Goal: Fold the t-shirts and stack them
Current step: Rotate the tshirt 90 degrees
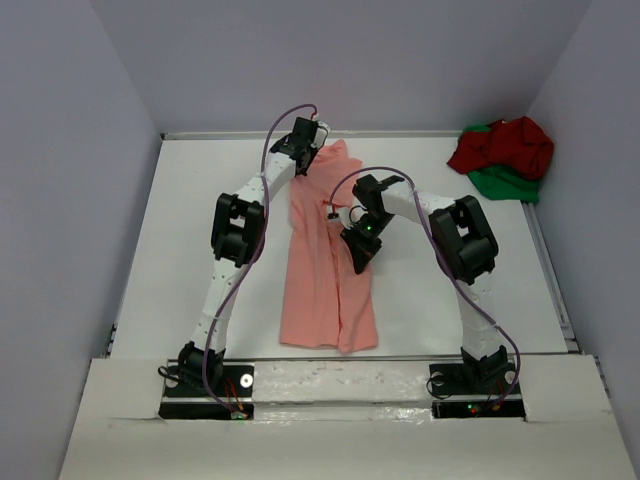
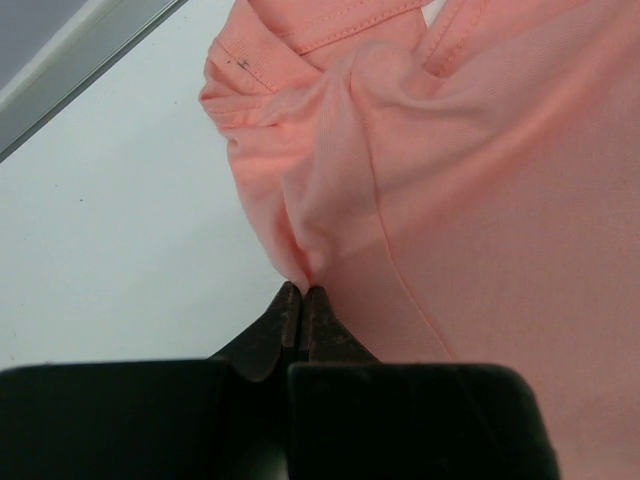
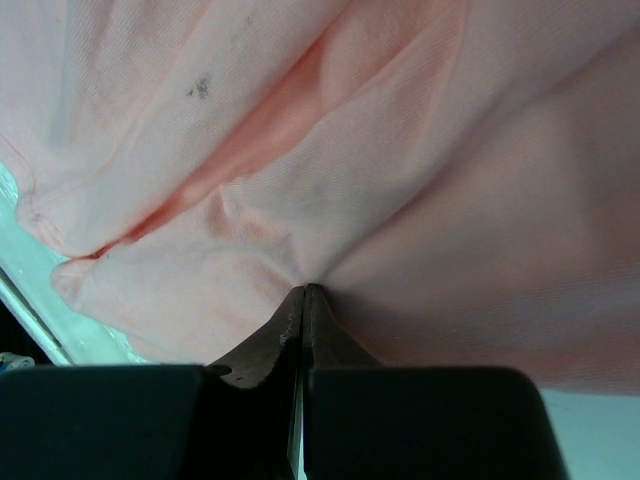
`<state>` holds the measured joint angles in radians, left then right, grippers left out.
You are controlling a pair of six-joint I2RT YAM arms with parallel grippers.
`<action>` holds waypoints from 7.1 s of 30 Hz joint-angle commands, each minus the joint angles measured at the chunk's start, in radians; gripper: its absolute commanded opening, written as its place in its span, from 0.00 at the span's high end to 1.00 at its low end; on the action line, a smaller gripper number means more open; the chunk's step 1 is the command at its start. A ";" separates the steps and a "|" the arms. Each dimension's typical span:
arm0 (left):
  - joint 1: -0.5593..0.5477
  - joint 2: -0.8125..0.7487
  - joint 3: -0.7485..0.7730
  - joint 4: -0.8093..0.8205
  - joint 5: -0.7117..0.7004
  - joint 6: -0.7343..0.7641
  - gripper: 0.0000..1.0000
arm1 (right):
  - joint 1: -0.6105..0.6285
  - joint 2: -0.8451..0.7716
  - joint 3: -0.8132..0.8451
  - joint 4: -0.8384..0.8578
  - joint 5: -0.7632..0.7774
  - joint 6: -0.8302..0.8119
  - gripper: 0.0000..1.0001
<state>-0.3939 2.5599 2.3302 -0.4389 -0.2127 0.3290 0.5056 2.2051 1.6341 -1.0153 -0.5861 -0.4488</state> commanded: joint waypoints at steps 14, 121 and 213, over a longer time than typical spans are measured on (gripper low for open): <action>0.020 -0.104 -0.003 0.037 -0.123 0.033 1.00 | 0.027 0.070 -0.039 0.077 0.106 -0.044 1.00; 0.523 -1.089 -0.993 0.164 0.355 -0.050 0.01 | 0.659 0.105 0.381 -0.094 0.241 -0.114 0.21; 0.501 -1.147 -1.051 0.177 0.487 -0.038 0.01 | 0.529 -0.128 0.366 0.029 0.759 0.099 1.00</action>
<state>0.1238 1.4311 1.2591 -0.2741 0.2363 0.2794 1.1645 2.1075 1.9774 -1.1137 -0.0917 -0.4240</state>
